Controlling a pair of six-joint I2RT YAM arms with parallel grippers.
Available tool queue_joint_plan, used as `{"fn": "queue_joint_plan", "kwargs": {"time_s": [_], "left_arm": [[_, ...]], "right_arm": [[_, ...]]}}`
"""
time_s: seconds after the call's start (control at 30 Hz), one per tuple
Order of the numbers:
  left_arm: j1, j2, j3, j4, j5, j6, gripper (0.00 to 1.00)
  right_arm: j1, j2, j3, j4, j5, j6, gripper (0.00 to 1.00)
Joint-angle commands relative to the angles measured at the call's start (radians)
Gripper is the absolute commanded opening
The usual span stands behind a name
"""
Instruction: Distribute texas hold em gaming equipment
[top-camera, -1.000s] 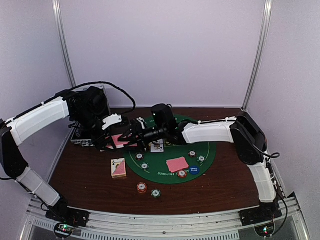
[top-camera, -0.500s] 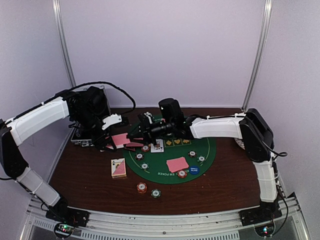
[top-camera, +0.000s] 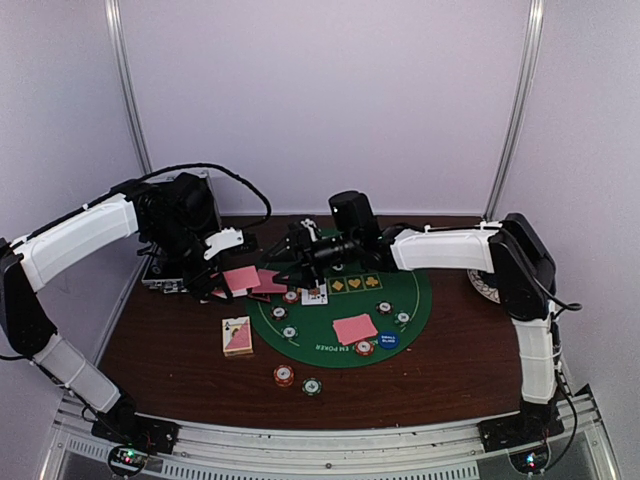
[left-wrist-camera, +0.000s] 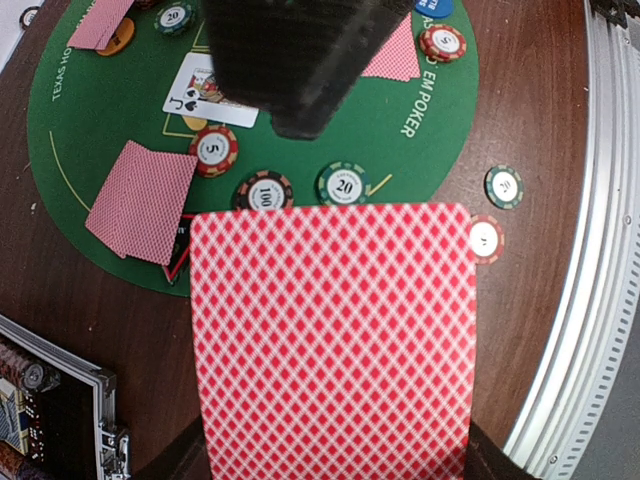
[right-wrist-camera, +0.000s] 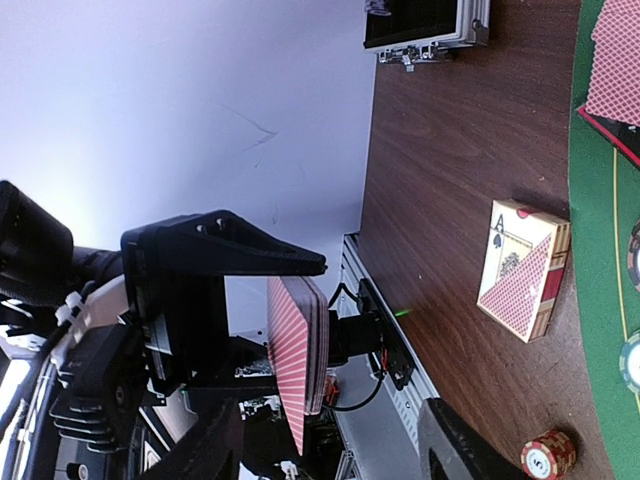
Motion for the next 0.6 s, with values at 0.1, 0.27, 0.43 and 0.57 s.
{"fn": "queue_joint_plan", "kwargs": {"time_s": [0.1,0.27,0.43,0.57], "left_arm": [[0.007,-0.008,0.018,0.012,0.010,0.009,0.00],[0.007,-0.006,0.020,0.013,0.016,0.009,0.00],[0.007,-0.007,0.018,0.013,0.012,0.009,0.00],[0.007,-0.008,0.016,0.013,0.013,0.010,0.00]], "right_arm": [[0.046,-0.004,0.020,0.017,-0.015,0.001,0.66],[0.074,0.042,0.057,0.075,-0.027,0.055,0.61],[0.081,0.072,0.079,0.103,-0.033,0.088,0.47],[0.078,0.073,0.093,0.102,-0.043,0.090,0.28]]}}
